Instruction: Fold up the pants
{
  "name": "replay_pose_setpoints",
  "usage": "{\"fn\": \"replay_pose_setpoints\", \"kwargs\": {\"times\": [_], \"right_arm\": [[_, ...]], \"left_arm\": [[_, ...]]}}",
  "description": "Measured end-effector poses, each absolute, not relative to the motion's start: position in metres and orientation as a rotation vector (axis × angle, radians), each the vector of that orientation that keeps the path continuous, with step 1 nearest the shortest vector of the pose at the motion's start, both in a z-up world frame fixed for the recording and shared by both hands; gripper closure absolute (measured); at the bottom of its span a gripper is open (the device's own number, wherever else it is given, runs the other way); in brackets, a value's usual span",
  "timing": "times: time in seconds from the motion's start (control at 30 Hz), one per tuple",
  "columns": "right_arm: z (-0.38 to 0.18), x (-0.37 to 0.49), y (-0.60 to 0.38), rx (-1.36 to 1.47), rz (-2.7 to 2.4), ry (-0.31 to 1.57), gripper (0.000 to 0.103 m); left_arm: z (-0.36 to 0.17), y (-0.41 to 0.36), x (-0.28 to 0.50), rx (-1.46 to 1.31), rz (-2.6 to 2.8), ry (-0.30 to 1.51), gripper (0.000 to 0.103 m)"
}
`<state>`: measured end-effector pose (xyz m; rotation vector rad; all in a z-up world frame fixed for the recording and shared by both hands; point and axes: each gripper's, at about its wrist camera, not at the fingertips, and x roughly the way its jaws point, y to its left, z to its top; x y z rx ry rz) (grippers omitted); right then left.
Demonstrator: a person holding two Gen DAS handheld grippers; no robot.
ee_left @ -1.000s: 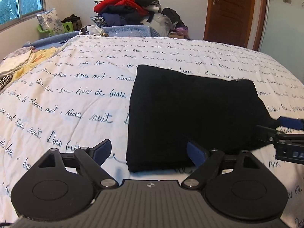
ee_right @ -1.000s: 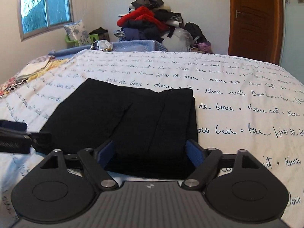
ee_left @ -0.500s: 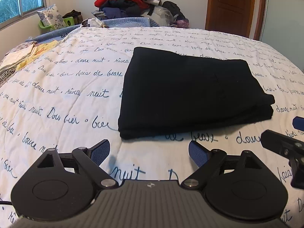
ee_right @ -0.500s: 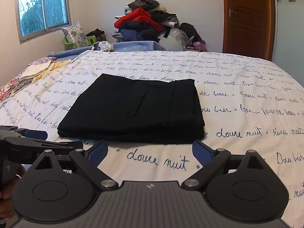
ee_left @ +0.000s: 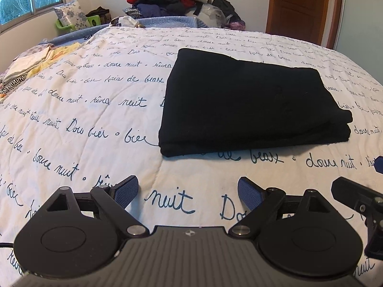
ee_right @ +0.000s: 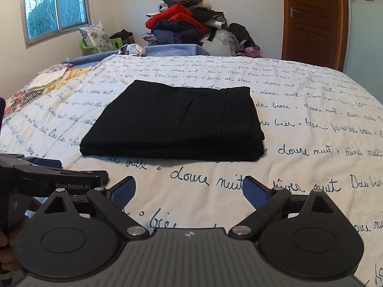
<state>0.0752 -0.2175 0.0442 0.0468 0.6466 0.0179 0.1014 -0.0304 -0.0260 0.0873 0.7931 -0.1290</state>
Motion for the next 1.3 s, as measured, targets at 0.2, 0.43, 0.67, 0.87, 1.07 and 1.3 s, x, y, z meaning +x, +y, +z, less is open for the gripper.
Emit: {"fn": "replay_pose_setpoints", "kwargs": {"times": [0.2, 0.43, 0.67, 0.87, 1.07, 1.3], "right_arm": [[0.042, 0.074, -0.214, 0.031, 0.026, 0.652, 0.006], [0.039, 0.072, -0.214, 0.029, 0.022, 0.656, 0.006], [0.033, 0.072, -0.216, 0.041, 0.021, 0.67, 0.006], [0.033, 0.07, -0.214, 0.04, 0.027, 0.667, 0.006], [0.032, 0.069, -0.212, 0.037, 0.034, 0.67, 0.006], [0.033, 0.068, -0.213, 0.043, 0.032, 0.662, 0.006]], "left_arm": [[-0.027, -0.029, 0.099, 0.079, -0.126, 0.799, 0.013], [-0.027, -0.028, 0.096, 0.081, -0.121, 0.797, 0.013], [-0.029, -0.026, 0.091, 0.083, -0.107, 0.791, 0.012], [-0.028, -0.025, 0.088, 0.085, -0.103, 0.789, 0.012], [-0.028, -0.025, 0.085, 0.091, -0.106, 0.785, 0.012], [-0.029, -0.025, 0.083, 0.094, -0.101, 0.78, 0.012]]}}
